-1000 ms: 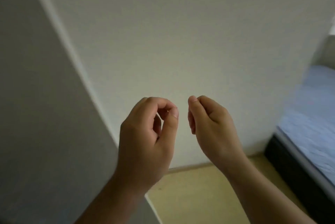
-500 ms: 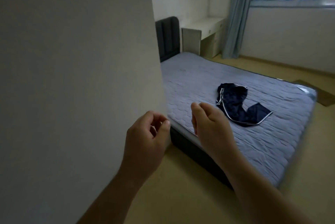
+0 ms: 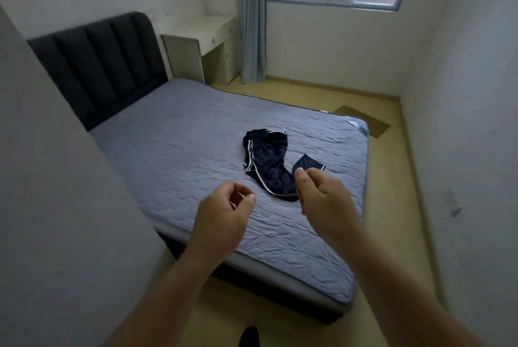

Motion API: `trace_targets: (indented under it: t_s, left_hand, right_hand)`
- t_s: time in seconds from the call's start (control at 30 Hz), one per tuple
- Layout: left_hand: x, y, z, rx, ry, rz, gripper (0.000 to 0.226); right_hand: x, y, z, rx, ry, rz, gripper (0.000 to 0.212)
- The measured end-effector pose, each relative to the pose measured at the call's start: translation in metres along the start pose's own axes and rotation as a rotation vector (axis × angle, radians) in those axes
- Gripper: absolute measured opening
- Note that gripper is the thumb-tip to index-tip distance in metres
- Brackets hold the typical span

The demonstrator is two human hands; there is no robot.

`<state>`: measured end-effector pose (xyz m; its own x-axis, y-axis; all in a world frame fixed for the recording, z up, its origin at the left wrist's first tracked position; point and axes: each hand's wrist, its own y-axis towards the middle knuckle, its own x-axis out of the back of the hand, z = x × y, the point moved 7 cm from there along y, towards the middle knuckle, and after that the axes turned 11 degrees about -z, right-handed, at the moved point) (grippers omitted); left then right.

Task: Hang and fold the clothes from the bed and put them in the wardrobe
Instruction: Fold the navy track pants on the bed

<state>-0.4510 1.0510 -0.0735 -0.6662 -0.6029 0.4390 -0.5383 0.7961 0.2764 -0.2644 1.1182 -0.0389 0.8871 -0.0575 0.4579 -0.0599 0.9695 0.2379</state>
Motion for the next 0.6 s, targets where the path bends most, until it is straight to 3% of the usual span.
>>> trace_targets:
  t_s: [0.33, 0.5, 0.6]
  left_hand:
    - [-0.194, 0.172, 0.059, 0.222, -0.017, 0.308, 0.013]
    - [-0.307, 0.212, 0.104, 0.371, 0.031, 0.352, 0.007]
    - [-0.384, 0.231, 0.137, 0.452, 0.125, 0.359, 0.005]
  right_hand:
    - [0.000, 0.175, -0.145, -0.234, -0.368, 0.099, 0.032]
    - [0.003, 0.263, -0.239, -0.269, -0.478, 0.247, 0.016]
    - [-0.002, 0.330, -0.309, -0.298, -0.491, 0.357, 0.017]
